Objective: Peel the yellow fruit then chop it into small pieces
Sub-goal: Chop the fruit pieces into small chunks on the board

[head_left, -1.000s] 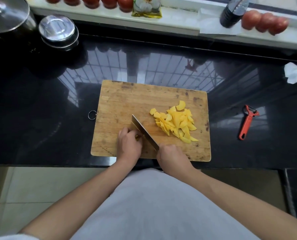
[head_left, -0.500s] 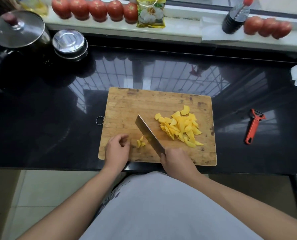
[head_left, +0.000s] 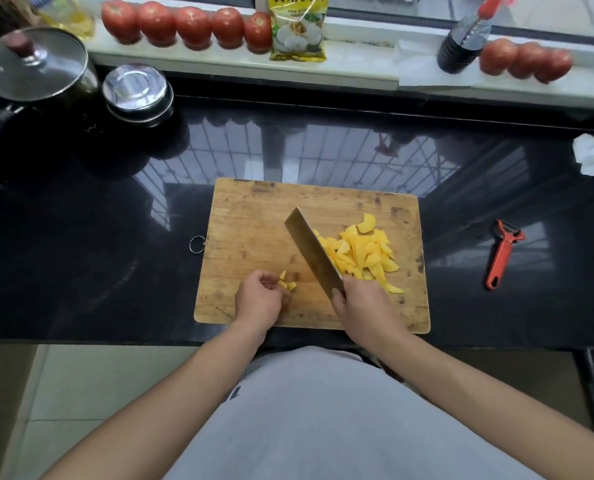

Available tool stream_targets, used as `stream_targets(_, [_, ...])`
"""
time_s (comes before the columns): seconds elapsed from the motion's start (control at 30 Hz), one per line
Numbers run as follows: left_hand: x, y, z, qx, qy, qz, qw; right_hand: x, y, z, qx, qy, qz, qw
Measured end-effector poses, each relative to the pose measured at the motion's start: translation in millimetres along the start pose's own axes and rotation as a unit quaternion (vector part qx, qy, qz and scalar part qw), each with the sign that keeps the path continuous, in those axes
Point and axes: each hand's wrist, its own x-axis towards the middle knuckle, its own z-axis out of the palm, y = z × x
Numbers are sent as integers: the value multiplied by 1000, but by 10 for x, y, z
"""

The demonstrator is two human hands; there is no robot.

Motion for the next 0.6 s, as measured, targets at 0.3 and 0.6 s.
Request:
stream_targets(0.3, [81, 120, -168, 454, -81, 345, 818, -127, 22, 154, 51, -22, 6, 998])
stream_targets(0.6, [276, 404, -42, 435, 4, 246, 866, -134, 119, 139, 74, 22, 16, 997])
